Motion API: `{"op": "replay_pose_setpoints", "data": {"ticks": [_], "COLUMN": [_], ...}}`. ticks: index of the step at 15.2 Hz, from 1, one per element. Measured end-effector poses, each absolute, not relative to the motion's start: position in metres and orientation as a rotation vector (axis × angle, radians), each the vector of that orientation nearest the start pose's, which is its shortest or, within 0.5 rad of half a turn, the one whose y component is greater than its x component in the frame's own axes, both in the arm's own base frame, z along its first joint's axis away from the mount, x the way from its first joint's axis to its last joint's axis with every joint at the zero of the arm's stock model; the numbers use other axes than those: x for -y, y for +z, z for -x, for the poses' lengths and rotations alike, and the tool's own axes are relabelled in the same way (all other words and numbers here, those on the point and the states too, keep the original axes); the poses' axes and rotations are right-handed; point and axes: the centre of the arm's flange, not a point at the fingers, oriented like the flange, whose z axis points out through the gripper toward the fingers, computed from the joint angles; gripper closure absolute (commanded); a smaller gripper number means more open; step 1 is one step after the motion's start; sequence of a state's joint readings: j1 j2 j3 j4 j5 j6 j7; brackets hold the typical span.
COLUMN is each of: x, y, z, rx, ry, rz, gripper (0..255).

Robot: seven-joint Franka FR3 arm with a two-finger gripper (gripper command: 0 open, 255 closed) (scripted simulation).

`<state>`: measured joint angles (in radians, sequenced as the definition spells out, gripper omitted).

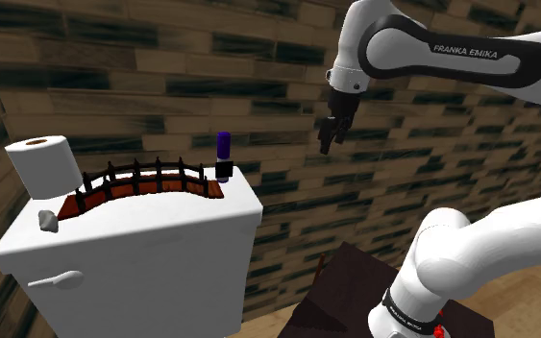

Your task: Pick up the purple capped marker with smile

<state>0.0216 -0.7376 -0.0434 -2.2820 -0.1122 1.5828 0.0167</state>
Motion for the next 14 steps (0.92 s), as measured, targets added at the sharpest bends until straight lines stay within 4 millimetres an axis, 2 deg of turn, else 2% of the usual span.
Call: {"op": "replay_pose_setpoints", "data": {"ticks": [2,14], "x": [0.021,-0.050], "y": [0.613,0.619], "z": [-0.328,-0.469], "rx": [-0.039,0.137], "ry": [-0.056,0.090], "rz": [3.222,3.177], "gripper": [0,0]}}
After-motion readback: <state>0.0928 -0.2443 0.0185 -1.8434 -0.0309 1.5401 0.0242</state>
